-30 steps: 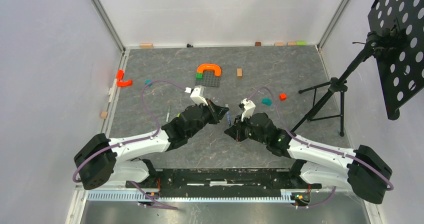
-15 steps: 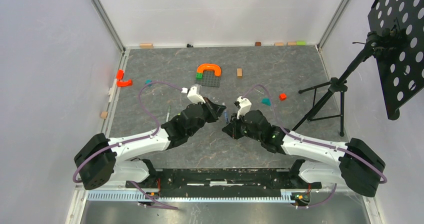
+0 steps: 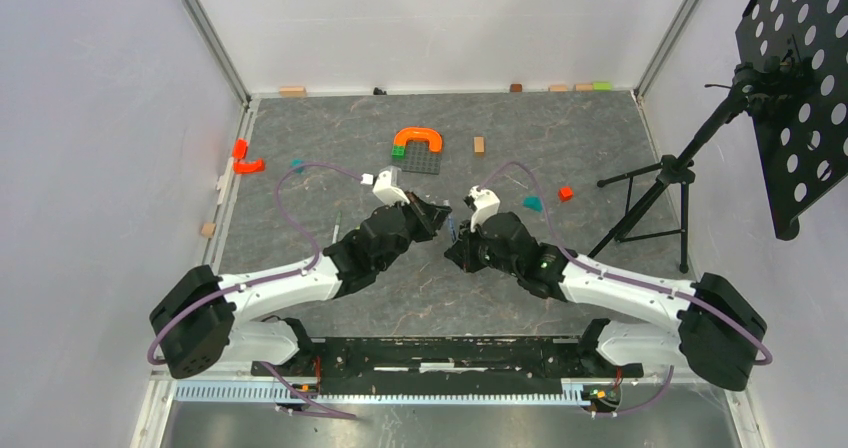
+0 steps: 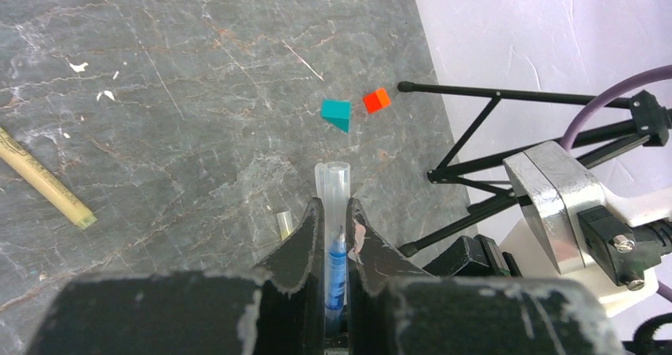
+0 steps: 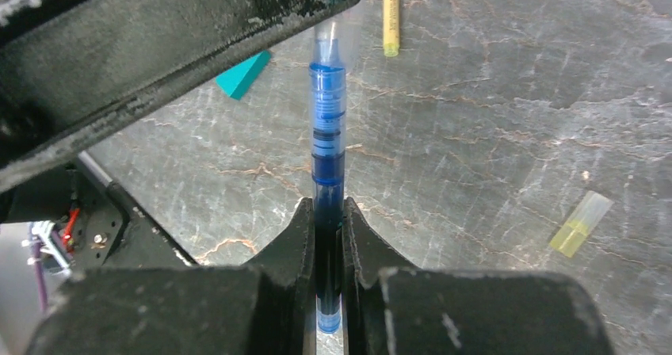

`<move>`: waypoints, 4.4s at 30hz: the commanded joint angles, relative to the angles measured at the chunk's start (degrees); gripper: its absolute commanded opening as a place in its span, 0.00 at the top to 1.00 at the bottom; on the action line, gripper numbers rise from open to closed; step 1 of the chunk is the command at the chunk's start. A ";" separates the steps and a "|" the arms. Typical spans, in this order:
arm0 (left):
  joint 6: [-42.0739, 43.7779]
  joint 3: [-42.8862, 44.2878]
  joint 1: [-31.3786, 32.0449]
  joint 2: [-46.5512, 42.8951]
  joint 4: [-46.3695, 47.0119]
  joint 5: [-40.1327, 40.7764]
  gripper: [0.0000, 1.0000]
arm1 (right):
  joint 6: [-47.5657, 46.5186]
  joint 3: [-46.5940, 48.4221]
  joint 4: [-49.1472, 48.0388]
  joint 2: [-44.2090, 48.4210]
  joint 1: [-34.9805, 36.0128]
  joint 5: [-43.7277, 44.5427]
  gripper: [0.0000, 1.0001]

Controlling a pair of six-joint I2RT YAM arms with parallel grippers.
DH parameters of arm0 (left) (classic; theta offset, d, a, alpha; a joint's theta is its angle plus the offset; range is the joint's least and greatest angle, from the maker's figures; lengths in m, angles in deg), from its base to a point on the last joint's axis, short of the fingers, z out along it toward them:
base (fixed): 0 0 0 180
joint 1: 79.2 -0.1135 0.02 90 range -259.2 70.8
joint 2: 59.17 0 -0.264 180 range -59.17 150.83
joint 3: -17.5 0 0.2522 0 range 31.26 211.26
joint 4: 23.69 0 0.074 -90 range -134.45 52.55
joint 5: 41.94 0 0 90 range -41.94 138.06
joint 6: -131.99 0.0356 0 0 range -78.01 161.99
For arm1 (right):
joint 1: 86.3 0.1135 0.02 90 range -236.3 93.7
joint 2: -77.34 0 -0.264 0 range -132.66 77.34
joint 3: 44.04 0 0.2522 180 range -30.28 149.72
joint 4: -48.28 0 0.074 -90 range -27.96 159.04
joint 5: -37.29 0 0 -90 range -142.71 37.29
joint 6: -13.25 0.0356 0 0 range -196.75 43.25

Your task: Insert the pens into the pen caps

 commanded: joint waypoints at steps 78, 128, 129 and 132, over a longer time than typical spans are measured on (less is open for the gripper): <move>20.86 -2.81 0.43 -22.78 12.51 -24.34 0.27 | -22.82 -9.35 -20.43 22.05 -0.46 -22.22 1.00; 22.53 3.43 0.37 -15.35 4.93 -21.23 0.98 | -19.83 1.46 -8.44 14.58 -0.39 -16.52 1.00; 21.37 3.54 0.45 -15.27 3.92 -19.93 0.98 | -20.00 1.95 -7.73 14.24 -0.37 -15.21 1.00; 20.20 3.49 0.51 -14.79 2.72 -17.44 0.98 | -20.27 4.24 -4.18 12.53 -0.28 -10.82 1.00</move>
